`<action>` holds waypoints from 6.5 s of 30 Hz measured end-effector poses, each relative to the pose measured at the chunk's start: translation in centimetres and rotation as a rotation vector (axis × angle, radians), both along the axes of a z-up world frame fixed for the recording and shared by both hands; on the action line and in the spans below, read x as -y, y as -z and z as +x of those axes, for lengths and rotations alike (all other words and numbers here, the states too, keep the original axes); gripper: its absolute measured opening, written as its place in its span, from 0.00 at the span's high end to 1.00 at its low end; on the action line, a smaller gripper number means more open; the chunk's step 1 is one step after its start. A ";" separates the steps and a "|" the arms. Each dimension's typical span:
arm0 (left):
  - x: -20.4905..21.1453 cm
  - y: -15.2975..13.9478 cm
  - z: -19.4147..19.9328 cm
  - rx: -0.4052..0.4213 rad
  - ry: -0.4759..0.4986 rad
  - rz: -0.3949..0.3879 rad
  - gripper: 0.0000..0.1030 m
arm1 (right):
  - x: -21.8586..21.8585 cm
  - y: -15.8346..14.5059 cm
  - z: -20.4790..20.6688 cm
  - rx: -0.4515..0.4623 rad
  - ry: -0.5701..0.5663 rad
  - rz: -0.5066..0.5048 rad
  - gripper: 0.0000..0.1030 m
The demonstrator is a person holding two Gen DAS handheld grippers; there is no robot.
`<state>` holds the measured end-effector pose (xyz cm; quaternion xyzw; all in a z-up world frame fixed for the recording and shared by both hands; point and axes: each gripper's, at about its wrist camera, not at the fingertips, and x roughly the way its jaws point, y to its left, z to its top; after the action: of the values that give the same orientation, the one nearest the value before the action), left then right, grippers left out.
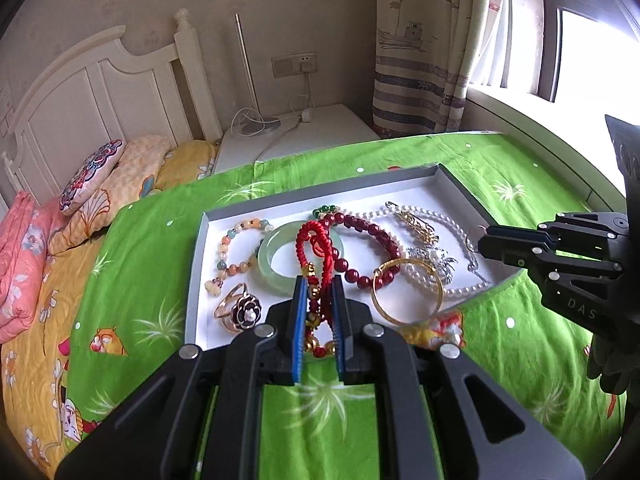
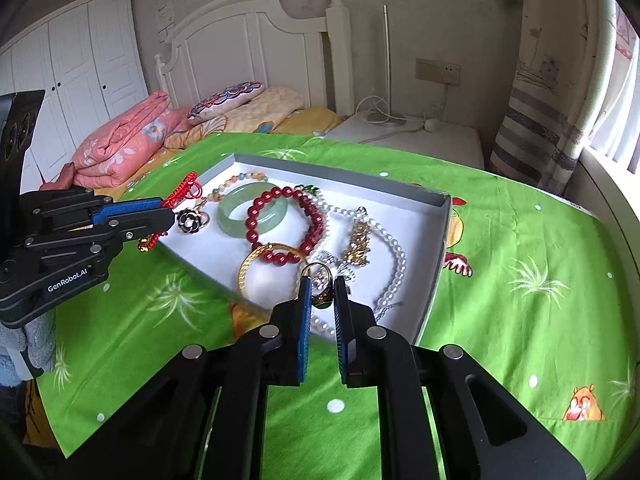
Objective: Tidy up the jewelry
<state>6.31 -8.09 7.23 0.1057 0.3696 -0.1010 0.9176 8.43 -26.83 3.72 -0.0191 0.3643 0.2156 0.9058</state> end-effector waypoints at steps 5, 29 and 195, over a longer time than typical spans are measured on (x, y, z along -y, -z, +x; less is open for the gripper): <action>1.6 0.0 3.3 -0.023 0.012 -0.014 0.89 | 1.1 0.6 3.8 -0.038 0.063 0.031 0.89; 3.5 2.3 4.7 -0.076 0.089 0.077 0.78 | -0.4 2.9 11.9 -0.135 0.117 -0.175 0.77; -5.2 -0.2 0.9 0.036 -0.049 -0.285 0.87 | -6.7 -1.6 -5.1 0.166 -0.112 0.006 0.86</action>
<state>7.24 -2.88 7.42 -0.0330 0.3372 -0.1282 0.9321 3.37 -20.13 5.27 -0.0544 0.2860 0.2646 0.9194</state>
